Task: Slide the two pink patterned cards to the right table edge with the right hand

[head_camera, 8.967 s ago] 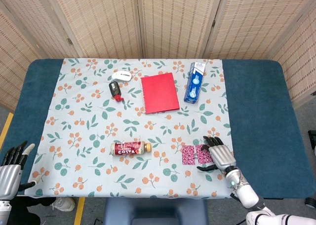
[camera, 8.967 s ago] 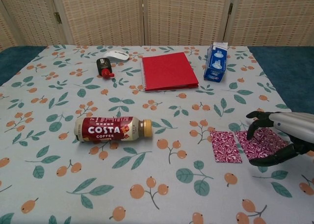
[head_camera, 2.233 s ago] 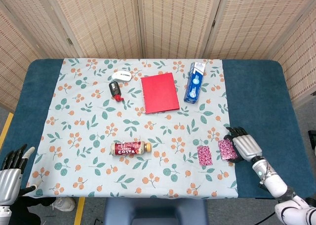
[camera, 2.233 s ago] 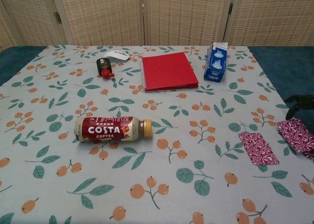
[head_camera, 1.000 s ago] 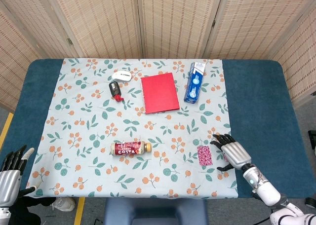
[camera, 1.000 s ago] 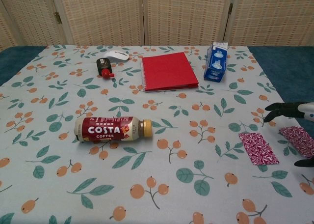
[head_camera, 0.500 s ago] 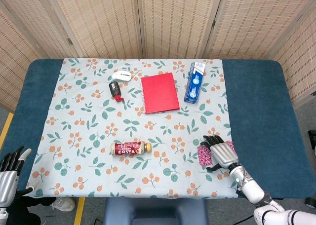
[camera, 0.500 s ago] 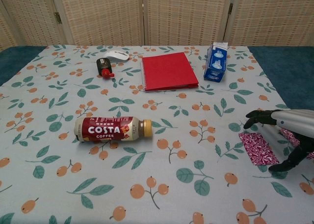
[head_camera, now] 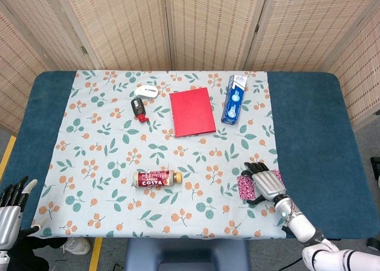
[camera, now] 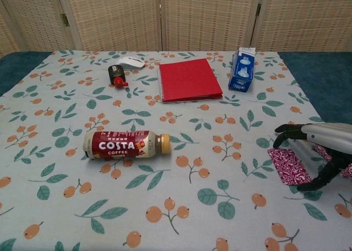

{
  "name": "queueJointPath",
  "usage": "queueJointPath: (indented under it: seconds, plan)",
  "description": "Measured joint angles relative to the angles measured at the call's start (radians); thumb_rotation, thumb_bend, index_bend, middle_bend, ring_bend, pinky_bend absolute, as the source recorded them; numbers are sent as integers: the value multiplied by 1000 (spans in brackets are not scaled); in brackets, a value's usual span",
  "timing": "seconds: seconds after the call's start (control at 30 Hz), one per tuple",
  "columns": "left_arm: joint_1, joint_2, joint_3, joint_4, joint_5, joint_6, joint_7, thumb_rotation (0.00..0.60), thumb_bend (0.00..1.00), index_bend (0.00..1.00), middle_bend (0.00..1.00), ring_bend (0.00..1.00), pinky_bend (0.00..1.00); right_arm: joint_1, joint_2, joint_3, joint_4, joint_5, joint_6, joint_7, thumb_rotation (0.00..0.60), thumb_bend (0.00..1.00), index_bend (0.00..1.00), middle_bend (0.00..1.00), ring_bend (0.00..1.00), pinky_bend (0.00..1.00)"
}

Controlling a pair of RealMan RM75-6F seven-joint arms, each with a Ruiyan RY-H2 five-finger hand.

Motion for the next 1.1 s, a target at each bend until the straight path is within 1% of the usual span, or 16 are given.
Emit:
queueJointPath:
  seconds: [0.17,0.27,0.53,0.83,0.97,1.1]
  plan:
    - [2,1,0,0,-1,3,-1,600,249,118,4,86,0,-1,4,-2,-3,-3,9,2,514,182,300,70,0,0]
    - [3,2,1,-1,0,3,-1,600,249,119,4,86,0,-7,14,-6,-10,-9,21,7,515,183,312,72,0,0]
    - [1,4,1,-9,5,3,9,600,249,118,4,86,0,-19,42,-7,-22,-26,46,35,515,182,321,75,0,0]
    - [2,8,3,-24,3,-2,25,600,249,119,4,86,0,-39,141,-4,-43,-63,90,93,517,182,321,76,0,0]
    - [-1,8,3,-35,6,-3,38,600,249,118,4,86,0,-54,180,-17,-28,-72,89,125,515,182,321,76,0,0]
    - [-3,10,3,-47,9,-4,51,600,249,118,4,86,0,-61,181,-25,5,-76,78,157,517,182,321,76,0,0]
